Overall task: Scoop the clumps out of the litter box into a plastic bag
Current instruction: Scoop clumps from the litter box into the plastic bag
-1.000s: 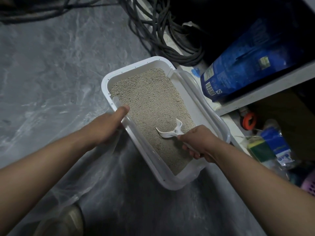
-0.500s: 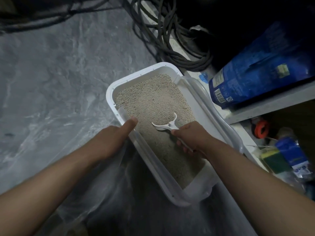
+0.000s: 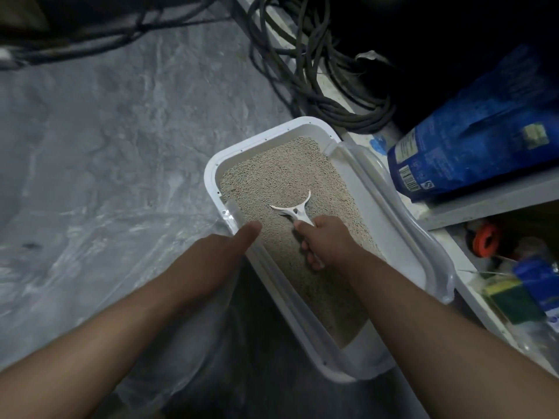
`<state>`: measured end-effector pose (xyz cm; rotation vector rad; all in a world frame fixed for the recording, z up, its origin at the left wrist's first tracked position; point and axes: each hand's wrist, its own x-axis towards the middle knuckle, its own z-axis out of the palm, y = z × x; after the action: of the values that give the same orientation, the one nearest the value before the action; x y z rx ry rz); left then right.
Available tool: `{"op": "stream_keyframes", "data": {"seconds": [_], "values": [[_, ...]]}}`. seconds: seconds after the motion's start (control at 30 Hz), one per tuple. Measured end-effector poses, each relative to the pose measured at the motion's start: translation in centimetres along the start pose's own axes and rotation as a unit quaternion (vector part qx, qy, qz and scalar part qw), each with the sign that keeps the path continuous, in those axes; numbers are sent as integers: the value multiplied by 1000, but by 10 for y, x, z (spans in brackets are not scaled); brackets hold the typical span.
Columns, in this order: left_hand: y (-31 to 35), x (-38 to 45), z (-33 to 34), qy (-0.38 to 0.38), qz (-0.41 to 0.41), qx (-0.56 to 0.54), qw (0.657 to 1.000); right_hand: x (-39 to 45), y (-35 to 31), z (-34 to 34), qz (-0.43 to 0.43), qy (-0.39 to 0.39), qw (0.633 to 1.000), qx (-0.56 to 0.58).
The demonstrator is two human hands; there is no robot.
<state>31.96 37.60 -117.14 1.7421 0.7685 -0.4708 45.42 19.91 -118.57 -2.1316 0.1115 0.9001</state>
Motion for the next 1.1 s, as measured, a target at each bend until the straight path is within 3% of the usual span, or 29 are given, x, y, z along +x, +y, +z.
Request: {"op": "stream_keyframes", "data": {"seconds": [0.17, 0.5, 0.77, 1.1], "values": [[-3, 0, 1, 5, -4, -12, 1000, -6, 21, 5, -81, 106, 985, -105], [-3, -4, 6, 15, -5, -24, 1000, -48, 43, -10, -124, 174, 974, -78], [2, -7, 10, 27, -7, -26, 999, -63, 52, -11, -120, 202, 970, -66], [2, -9, 12, 31, -11, -41, 999, -64, 53, -14, -120, 184, 974, -49]]}}
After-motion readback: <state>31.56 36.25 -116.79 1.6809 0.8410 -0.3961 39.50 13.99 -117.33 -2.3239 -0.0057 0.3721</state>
